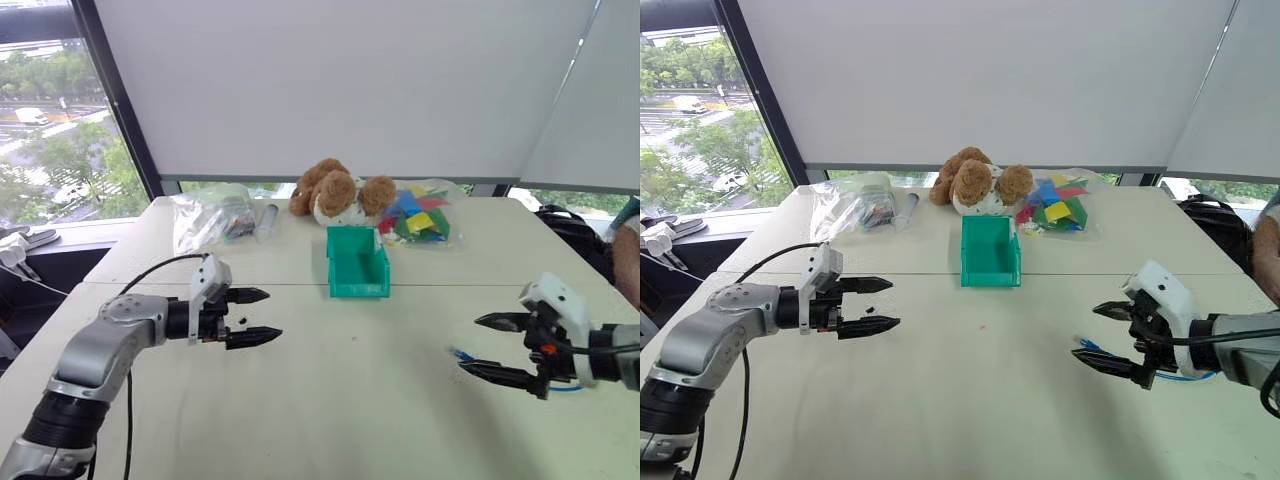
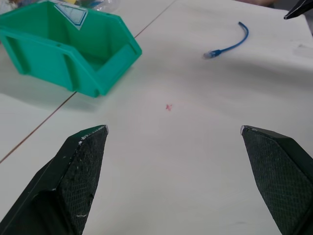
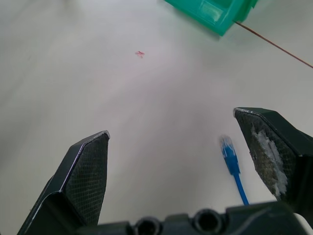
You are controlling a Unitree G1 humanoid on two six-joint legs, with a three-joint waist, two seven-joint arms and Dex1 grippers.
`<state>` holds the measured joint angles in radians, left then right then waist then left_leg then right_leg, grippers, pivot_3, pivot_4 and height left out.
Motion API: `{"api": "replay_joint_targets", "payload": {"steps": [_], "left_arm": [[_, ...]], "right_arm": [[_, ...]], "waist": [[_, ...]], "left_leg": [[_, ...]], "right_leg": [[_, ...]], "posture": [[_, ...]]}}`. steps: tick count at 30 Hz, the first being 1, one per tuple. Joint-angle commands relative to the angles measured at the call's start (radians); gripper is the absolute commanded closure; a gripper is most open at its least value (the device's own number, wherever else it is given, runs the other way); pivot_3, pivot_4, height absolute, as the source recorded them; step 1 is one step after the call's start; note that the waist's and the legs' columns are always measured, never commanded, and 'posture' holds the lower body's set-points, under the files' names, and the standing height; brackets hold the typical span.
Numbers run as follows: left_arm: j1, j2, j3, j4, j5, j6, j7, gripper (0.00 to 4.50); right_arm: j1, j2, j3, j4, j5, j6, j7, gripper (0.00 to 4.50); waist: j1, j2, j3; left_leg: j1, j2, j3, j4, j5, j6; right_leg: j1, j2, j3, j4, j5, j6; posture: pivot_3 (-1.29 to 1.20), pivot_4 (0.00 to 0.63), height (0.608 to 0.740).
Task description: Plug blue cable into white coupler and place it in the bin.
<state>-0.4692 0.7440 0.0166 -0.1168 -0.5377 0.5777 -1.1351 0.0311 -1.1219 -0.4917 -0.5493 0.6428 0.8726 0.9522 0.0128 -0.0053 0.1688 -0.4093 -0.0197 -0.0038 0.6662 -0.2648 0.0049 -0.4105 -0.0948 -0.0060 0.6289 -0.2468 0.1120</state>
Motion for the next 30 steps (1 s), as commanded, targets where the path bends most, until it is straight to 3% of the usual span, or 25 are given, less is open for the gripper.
{"api": "replay_joint_targets", "payload": {"steps": [1,30], "left_arm": [[-0.01,0.013,0.03,-0.034,-0.031,0.01,-0.01,0.0],[-0.045,-0.055,0.007,-0.021,-0.016,-0.024,0.027,0.0]], "right_arm": [[0.007,-0.017,-0.053,-0.037,0.011,0.008,0.012,0.06],[0.094,0.049,-0.045,-0.016,-0.064,-0.064,-0.031,0.06]], "waist": [[0.0,0.0,0.0],[0.001,-0.002,0.001]], "left_leg": [[0.0,0.0,0.0,0.0,0.0,0.0],[0.0,0.0,0.0,0.0,0.0,0.0]], "right_leg": [[0.0,0.0,0.0,0.0,0.0,-0.001],[0.001,0.0,0.0,-0.001,0.0,-0.001]], "posture": [[0.0,0.15,0.74],[0.0,0.15,0.74]]}}
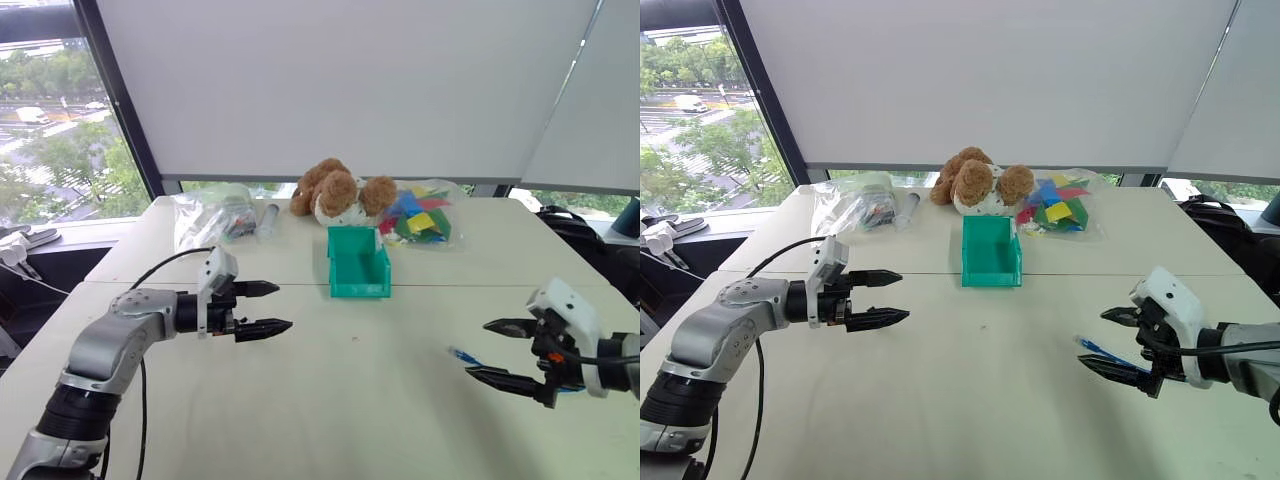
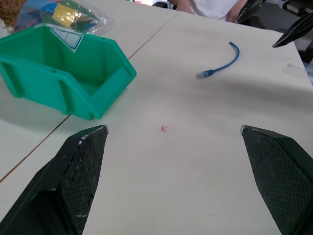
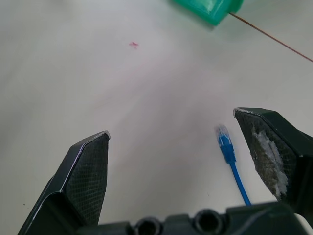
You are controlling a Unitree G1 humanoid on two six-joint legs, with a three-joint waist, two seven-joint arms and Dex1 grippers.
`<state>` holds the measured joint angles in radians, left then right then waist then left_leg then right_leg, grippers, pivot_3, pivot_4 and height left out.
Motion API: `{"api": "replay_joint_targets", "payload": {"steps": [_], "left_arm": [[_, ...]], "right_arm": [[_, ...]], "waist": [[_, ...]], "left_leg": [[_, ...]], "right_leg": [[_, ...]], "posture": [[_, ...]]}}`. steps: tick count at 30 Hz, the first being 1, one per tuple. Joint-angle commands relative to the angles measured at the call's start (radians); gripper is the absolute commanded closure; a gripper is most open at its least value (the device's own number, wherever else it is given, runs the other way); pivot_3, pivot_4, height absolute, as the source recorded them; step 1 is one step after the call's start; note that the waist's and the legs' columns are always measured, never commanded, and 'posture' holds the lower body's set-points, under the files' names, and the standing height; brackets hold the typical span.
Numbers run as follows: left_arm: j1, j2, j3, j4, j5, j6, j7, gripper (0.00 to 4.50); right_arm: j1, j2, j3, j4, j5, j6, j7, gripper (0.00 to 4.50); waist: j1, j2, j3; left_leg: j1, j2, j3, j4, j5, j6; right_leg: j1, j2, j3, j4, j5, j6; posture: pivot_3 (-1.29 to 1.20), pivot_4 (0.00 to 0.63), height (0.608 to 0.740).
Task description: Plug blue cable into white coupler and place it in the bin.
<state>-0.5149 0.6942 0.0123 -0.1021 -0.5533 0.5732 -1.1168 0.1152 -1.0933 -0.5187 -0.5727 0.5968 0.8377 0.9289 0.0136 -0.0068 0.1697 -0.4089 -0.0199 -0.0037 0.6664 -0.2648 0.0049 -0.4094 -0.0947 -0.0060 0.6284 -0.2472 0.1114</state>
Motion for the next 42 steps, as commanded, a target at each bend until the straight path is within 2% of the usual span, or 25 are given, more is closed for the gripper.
{"api": "replay_joint_targets", "payload": {"steps": [1,9,14,22,32,35,38,42], "left_arm": [[0.001,-0.009,0.01,-0.036,-0.001,-0.02,0.013,0.0],[-0.015,-0.063,-0.028,-0.011,0.014,-0.04,0.014,0.0],[-0.046,-0.088,-0.058,0.027,0.038,-0.063,-0.003,0.0],[-0.071,-0.1,-0.072,0.054,0.053,-0.077,-0.016,0.0],[-0.028,-0.092,-0.053,0.002,0.047,-0.061,0.011,0.0],[-0.027,-0.089,-0.048,-0.003,0.044,-0.058,0.019,0.0],[-0.027,-0.087,-0.047,-0.005,0.043,-0.057,0.021,0.0],[-0.029,-0.084,-0.046,-0.002,0.042,-0.059,0.021,0.0]], "right_arm": [[0.019,0.03,-0.021,0.02,-0.026,-0.044,-0.004,0.06],[0.082,0.049,-0.021,0.171,-0.117,-0.158,0.032,0.06],[0.076,0.05,0.032,0.298,-0.171,-0.232,0.056,0.06],[-0.072,0.071,0.21,0.614,-0.262,-0.398,0.101,0.06],[-0.182,0.105,0.318,0.842,-0.309,-0.51,0.171,0.06],[-0.188,0.107,0.339,0.87,-0.332,-0.542,0.178,0.94],[-0.204,0.116,0.343,0.888,-0.333,-0.548,0.182,2.36],[-0.212,0.113,0.358,0.876,-0.341,-0.558,0.187,4.48]], "waist": [[0.0,0.0,0.0],[0.0,0.0,0.0],[-0.001,0.0,0.0],[-0.003,0.0,0.0],[-0.003,0.0,0.0],[-0.003,0.0,0.0],[-0.003,0.0,0.0],[-0.003,-0.001,0.0]], "left_leg": [[0.0,0.0,0.0,0.0,0.0,0.0],[0.001,0.0,0.0,0.0,0.0,0.0],[0.001,0.0,0.0,0.0,0.0,0.0],[0.001,0.0,0.001,0.0,0.0,0.0],[0.002,0.0,0.001,0.0,0.0,0.0],[0.003,0.0,0.001,0.0,0.0,0.0],[0.003,0.0,0.001,0.0,0.0,0.0],[0.004,0.0,0.001,0.0,0.0,0.0]], "right_leg": [[0.0,0.0,0.0,0.0,0.0,0.0],[0.001,0.0,0.0,0.0,0.001,0.001],[0.001,0.0,0.0,0.0,0.001,0.001],[0.001,0.001,0.0,0.0,0.001,0.001],[0.001,0.001,0.0,0.0,0.001,0.002],[0.003,0.001,0.0,0.0,0.001,0.002],[0.003,0.001,0.0,0.0,0.001,0.002],[0.003,0.001,0.0,0.0,0.001,0.002]], "posture": [[0.0,0.15,0.74],[0.0,0.15,0.74],[0.0,0.15,0.74],[0.0,0.15,0.74],[0.0,0.15,0.74],[0.0,0.15,0.74],[0.0,0.15,0.74],[0.0,0.15,0.74]]}}
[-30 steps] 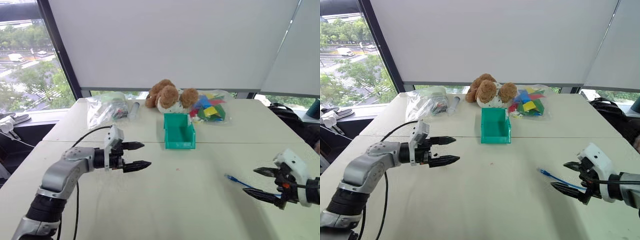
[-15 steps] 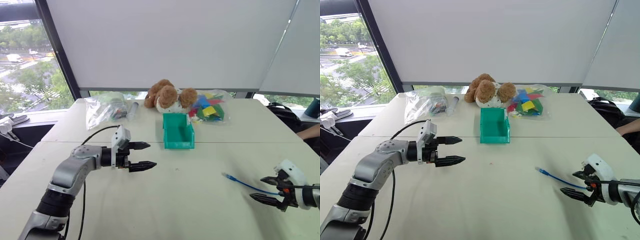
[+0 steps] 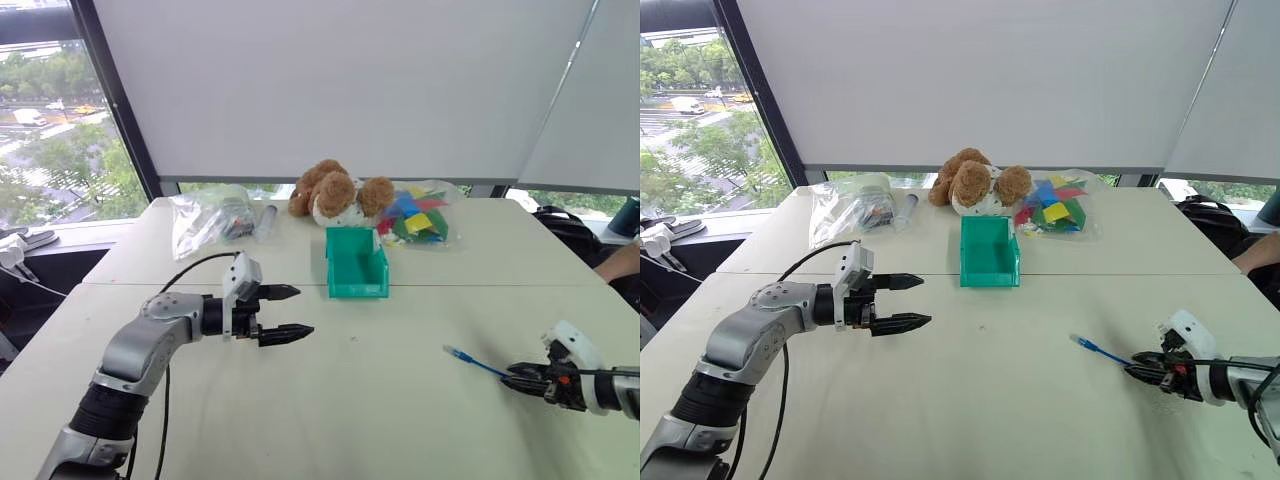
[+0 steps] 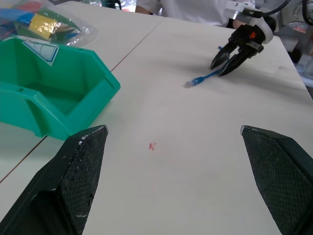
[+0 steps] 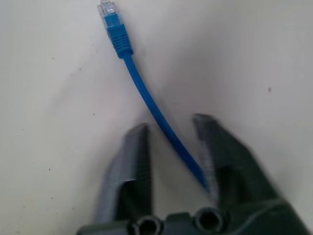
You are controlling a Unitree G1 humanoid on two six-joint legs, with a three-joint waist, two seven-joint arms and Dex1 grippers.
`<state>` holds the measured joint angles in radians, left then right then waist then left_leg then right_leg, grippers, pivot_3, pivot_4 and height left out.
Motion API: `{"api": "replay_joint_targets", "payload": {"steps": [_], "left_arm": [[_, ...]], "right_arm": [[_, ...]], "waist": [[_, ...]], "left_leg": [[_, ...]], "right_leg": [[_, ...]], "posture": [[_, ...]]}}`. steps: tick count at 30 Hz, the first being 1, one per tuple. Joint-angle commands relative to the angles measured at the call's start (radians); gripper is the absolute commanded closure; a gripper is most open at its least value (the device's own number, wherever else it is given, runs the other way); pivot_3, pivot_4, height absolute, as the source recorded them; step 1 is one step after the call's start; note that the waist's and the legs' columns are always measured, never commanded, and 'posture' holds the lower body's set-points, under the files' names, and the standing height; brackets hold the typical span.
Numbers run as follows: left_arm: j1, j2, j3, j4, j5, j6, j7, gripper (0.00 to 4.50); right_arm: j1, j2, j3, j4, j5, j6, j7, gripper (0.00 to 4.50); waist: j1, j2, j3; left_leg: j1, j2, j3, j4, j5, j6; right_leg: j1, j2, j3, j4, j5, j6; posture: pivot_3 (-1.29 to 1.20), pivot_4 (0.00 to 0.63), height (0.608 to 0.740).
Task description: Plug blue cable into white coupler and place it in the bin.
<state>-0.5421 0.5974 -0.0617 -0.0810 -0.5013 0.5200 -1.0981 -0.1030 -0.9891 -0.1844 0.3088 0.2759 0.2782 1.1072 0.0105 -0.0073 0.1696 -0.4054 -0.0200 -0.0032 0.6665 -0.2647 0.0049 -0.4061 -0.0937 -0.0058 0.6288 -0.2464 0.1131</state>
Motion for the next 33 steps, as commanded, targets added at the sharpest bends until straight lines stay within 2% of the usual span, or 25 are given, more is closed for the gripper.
{"api": "replay_joint_targets", "payload": {"steps": [1,5,9,14,21,27,30,33], "left_arm": [[-0.003,0.013,0.029,-0.021,-0.01,-0.006,0.001,0.0],[-0.013,0.014,0.031,-0.009,-0.011,-0.008,-0.004,0.0],[-0.034,0.013,0.029,0.016,-0.006,-0.013,-0.012,0.0],[-0.059,0.015,0.021,0.044,-0.001,-0.018,-0.028,0.0],[-0.058,0.012,-0.005,0.042,0.014,-0.022,-0.045,0.0],[-0.041,-0.005,-0.061,0.049,0.055,-0.058,-0.08,0.0],[-0.044,-0.007,-0.096,0.07,0.082,-0.086,-0.106,0.0],[-0.048,-0.018,-0.143,0.111,0.124,-0.14,-0.143,0.0]], "right_arm": [[0.009,0.004,0.027,-0.02,-0.024,-0.001,0.008,4.48],[0.001,-0.013,0.041,-0.15,-0.041,-0.004,0.003,4.48],[-0.073,-0.009,0.085,-0.327,-0.026,0.051,0.006,4.48],[-0.202,0.049,0.233,-0.47,-0.018,0.127,0.046,4.48],[-0.395,0.192,0.499,-0.328,-0.187,0.031,0.088,4.48],[-0.483,0.249,0.582,-0.173,-0.278,-0.055,0.114,4.48],[-0.492,0.255,0.579,-0.154,-0.284,-0.064,0.125,3.65],[-0.49,0.245,0.556,-0.186,-0.269,-0.041,0.139,2.19]], "waist": [[0.0,0.0,0.0],[-0.002,0.0,0.0],[-0.007,0.001,0.001],[-0.005,0.001,0.001],[0.001,0.001,0.001],[-0.002,0.0,0.001],[-0.002,0.0,0.001],[0.0,0.001,0.001]], "left_leg": [[0.0,0.0,0.0,0.0,0.0,0.0],[0.0,0.0,0.0,0.0,0.0,0.0],[0.0,0.0,0.0,0.0,0.0,0.0],[-0.001,0.0,-0.001,0.0,0.0,0.0],[-0.002,-0.001,-0.001,0.0,0.0,0.0],[-0.002,-0.001,0.0,0.0,0.0,0.0],[-0.002,-0.001,0.0,0.0,0.0,0.0],[-0.002,-0.001,0.0,0.0,0.0,0.0]], "right_leg": [[0.0,0.0,0.0,0.0,0.0,0.0],[0.0,0.0,0.0,0.0,0.0,0.0],[-0.001,0.0,0.0,0.001,0.0,0.0],[-0.002,0.0,0.0,0.001,0.0,0.0],[-0.002,-0.001,0.0,0.0,0.0,0.0],[-0.003,0.0,0.0,0.0,0.0,0.0],[-0.003,0.0,0.0,0.001,0.0,0.0],[-0.002,0.0,0.0,0.001,0.0,0.0]], "posture": [[0.0,0.15,0.74],[0.0,0.15,0.74],[0.0,0.15,0.74],[0.0,0.15,0.74],[0.0,0.15,0.74],[0.0,0.15,0.74],[0.0,0.15,0.74],[0.0,0.15,0.74]]}}
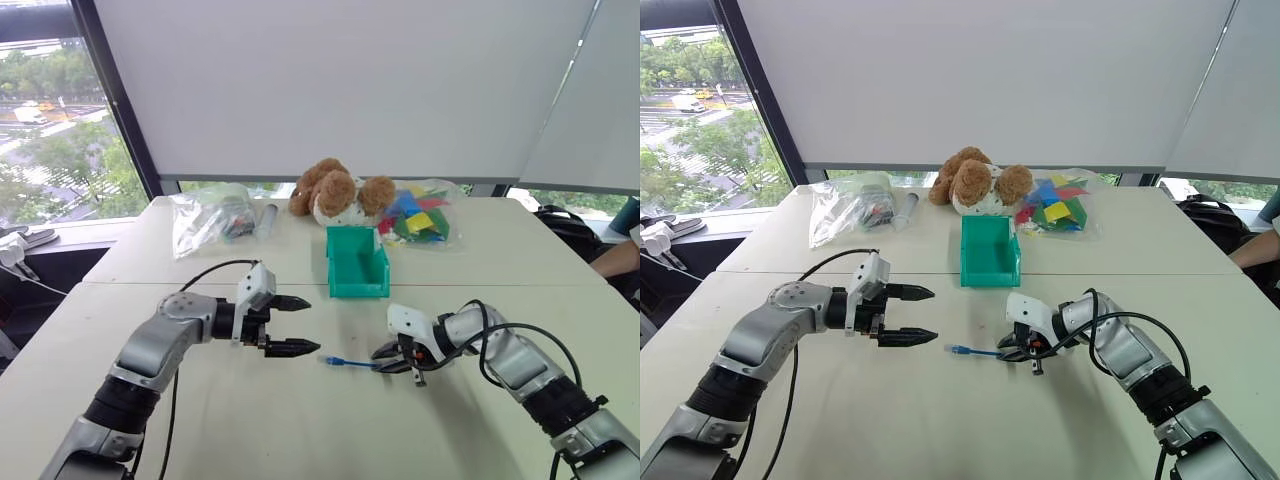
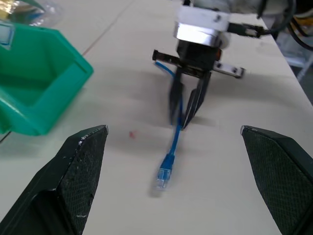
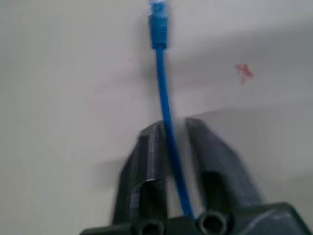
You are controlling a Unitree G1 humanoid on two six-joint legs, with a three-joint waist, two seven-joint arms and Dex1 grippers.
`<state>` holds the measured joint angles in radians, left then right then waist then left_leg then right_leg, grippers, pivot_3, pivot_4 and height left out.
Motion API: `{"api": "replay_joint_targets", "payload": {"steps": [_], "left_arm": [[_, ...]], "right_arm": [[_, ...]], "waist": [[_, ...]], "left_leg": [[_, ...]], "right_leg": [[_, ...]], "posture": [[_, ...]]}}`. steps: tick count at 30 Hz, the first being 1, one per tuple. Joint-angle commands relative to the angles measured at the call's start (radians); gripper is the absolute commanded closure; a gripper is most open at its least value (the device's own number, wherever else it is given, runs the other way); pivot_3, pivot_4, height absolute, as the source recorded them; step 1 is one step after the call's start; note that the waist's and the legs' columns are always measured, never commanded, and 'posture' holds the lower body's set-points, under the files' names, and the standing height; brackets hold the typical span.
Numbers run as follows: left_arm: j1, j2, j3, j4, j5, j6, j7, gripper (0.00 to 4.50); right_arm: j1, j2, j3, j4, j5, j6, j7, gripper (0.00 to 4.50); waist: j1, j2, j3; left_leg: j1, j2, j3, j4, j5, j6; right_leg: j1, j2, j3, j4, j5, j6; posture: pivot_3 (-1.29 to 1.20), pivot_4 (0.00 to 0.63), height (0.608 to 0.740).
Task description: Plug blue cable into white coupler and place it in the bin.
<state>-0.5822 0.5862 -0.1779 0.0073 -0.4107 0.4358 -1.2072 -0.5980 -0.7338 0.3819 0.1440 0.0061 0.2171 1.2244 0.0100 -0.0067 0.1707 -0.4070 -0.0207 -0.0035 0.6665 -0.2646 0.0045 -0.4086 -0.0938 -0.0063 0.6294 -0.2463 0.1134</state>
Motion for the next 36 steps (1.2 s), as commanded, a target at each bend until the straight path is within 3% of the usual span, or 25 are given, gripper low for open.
{"api": "replay_joint_targets", "payload": {"steps": [1,4,13,19,22,29,33,36], "left_arm": [[-0.011,-0.014,-0.041,0.041,0.047,-0.077,-0.044,0.0],[-0.031,-0.048,-0.098,0.154,0.113,-0.192,-0.094,0.0],[-0.139,-0.155,-0.168,0.564,0.274,-0.497,-0.163,0.0],[-0.182,-0.203,-0.158,0.721,0.323,-0.602,-0.168,0.0],[-0.188,-0.224,-0.152,0.765,0.336,-0.636,-0.163,0.89],[-0.187,-0.25,-0.139,0.795,0.343,-0.67,-0.17,4.39],[-0.183,-0.254,-0.133,0.778,0.344,-0.676,-0.165,4.46],[-0.195,-0.253,-0.086,0.735,0.304,-0.646,-0.14,4.46]], "right_arm": [[0.009,-0.019,-0.023,-0.042,0.007,0.033,0.023,1.62],[0.05,-0.07,-0.098,-0.175,0.051,0.106,0.014,0.09],[0.249,-0.18,-0.278,-0.526,0.162,0.32,-0.054,0.04],[0.322,-0.188,-0.33,-0.65,0.197,0.412,-0.128,0.04],[0.345,-0.186,-0.344,-0.687,0.209,0.443,-0.161,0.0],[0.383,-0.199,-0.358,-0.736,0.231,0.473,-0.2,0.0],[0.418,-0.178,-0.406,-0.779,0.293,0.532,-0.228,0.0],[0.485,-0.104,-0.523,-0.84,0.432,0.666,-0.279,0.0]], "waist": [[0.001,0.0,0.0],[0.005,0.0,0.0],[0.001,0.0,0.0],[0.005,-0.001,0.0],[0.006,-0.001,0.0],[0.004,-0.001,0.0],[0.005,-0.001,0.0],[0.006,-0.002,0.0]], "left_leg": [[0.0,0.0,0.0,0.0,0.0,0.0],[-0.001,0.0,0.0,0.0,0.0,0.0],[-0.001,0.0,0.0,0.0,0.0,0.0],[-0.001,0.0,0.0,0.0,0.0,0.0],[-0.001,0.0,0.0,0.0,0.0,0.001],[-0.001,0.0,0.0,0.0,-0.001,0.001],[-0.001,0.0,0.0,0.0,-0.001,0.001],[-0.001,0.0,-0.001,0.0,-0.001,0.001]], "right_leg": [[0.0,0.0,0.0,0.0,0.0,0.0],[0.0,0.0,0.0,0.0,0.0,0.0],[-0.001,0.0,0.0,0.0,0.0,0.0],[-0.001,-0.001,0.0,0.0,0.0,0.0],[0.0,-0.002,0.0,0.0,0.0,0.0],[-0.001,-0.002,-0.001,-0.001,0.0,0.0],[0.0,-0.002,-0.001,-0.001,0.0,0.0],[0.0,-0.002,-0.001,-0.001,0.0,0.0]], "posture": [[0.0,0.15,0.74],[0.0,0.15,0.74],[0.0,0.15,0.74],[0.0,0.15,0.74],[0.0,0.15,0.74],[0.0,0.15,0.74],[0.0,0.15,0.74],[0.0,0.15,0.74]]}}
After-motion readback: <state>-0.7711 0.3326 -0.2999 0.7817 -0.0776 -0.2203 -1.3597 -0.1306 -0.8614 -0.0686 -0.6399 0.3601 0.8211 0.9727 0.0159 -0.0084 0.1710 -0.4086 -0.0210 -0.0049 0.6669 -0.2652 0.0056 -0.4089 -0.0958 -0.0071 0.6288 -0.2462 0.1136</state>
